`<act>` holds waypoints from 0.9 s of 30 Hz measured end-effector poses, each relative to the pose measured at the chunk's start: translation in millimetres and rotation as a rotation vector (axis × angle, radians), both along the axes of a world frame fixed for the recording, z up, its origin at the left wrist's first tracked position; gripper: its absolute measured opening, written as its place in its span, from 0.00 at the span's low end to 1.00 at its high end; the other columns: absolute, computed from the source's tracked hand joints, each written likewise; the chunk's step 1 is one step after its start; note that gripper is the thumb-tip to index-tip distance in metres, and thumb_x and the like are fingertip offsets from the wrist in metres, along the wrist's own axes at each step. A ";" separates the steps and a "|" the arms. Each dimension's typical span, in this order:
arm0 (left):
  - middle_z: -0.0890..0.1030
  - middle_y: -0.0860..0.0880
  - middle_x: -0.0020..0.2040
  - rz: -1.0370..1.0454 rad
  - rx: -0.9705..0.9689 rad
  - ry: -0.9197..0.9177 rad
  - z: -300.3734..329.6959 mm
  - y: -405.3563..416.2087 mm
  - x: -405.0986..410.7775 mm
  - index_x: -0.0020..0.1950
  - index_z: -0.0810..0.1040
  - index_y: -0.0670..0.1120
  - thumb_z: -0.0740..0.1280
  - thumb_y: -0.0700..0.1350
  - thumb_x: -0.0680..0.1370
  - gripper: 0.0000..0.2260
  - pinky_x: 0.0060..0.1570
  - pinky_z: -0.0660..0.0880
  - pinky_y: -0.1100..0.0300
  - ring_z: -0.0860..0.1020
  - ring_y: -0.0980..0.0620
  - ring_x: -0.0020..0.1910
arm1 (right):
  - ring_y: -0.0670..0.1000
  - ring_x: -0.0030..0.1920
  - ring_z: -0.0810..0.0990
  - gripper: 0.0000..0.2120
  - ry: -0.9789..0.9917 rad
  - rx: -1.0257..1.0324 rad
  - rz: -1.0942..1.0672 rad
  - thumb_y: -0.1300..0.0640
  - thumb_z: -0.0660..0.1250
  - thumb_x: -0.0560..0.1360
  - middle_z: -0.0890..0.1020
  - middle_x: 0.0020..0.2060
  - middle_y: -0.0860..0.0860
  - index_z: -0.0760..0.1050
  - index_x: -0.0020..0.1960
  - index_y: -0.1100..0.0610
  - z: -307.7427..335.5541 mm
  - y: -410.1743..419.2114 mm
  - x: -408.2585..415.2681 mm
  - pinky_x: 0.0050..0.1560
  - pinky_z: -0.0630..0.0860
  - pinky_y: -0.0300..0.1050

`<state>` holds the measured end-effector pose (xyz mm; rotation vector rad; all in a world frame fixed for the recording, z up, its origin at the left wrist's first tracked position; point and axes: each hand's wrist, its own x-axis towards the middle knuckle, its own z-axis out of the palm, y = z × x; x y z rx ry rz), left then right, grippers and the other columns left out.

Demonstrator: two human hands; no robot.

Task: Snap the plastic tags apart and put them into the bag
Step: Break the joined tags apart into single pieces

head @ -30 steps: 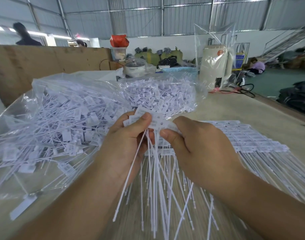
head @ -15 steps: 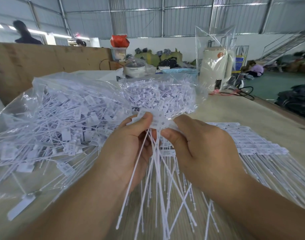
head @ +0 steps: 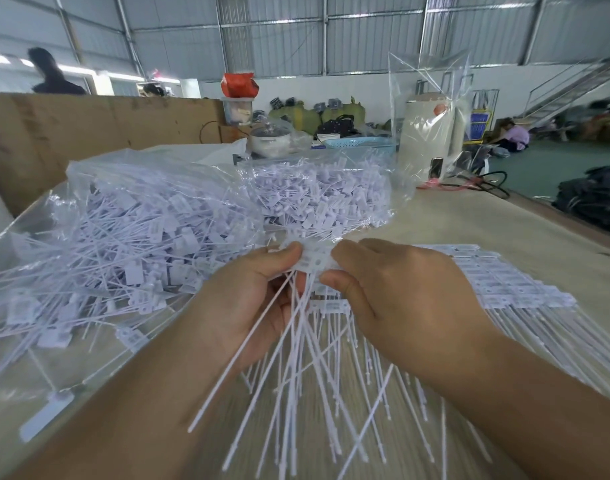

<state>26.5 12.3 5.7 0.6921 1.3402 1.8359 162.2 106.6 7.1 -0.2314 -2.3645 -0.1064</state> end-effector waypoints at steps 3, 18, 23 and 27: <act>0.78 0.47 0.30 0.004 -0.041 0.109 -1.4 -0.1 -6.2 0.41 0.75 0.43 0.62 0.42 0.79 0.08 0.32 0.75 0.60 0.77 0.54 0.27 | 0.55 0.23 0.69 0.12 -0.077 -0.017 0.014 0.49 0.60 0.78 0.69 0.27 0.48 0.63 0.38 0.52 2.0 2.2 1.1 0.23 0.62 0.42; 0.79 0.45 0.33 0.230 0.162 0.054 -6.7 7.7 12.8 0.42 0.81 0.43 0.70 0.40 0.73 0.02 0.24 0.73 0.63 0.75 0.54 0.25 | 0.52 0.22 0.58 0.16 0.043 -0.042 -0.095 0.52 0.66 0.78 0.64 0.25 0.46 0.60 0.39 0.53 -2.3 5.5 -1.4 0.25 0.50 0.35; 0.77 0.46 0.28 0.195 0.094 0.004 0.8 5.4 14.8 0.45 0.79 0.39 0.66 0.38 0.77 0.04 0.21 0.72 0.64 0.73 0.55 0.21 | 0.54 0.21 0.62 0.13 0.125 0.022 -0.091 0.57 0.69 0.75 0.69 0.24 0.51 0.70 0.34 0.57 -7.9 7.1 -6.2 0.24 0.55 0.36; 0.74 0.48 0.20 0.193 0.040 0.005 6.7 6.2 4.6 0.39 0.74 0.39 0.62 0.36 0.79 0.09 0.17 0.70 0.67 0.71 0.56 0.16 | 0.55 0.21 0.66 0.13 0.138 0.056 -0.063 0.57 0.67 0.76 0.70 0.24 0.52 0.72 0.34 0.57 -8.7 8.6 -9.7 0.25 0.55 0.38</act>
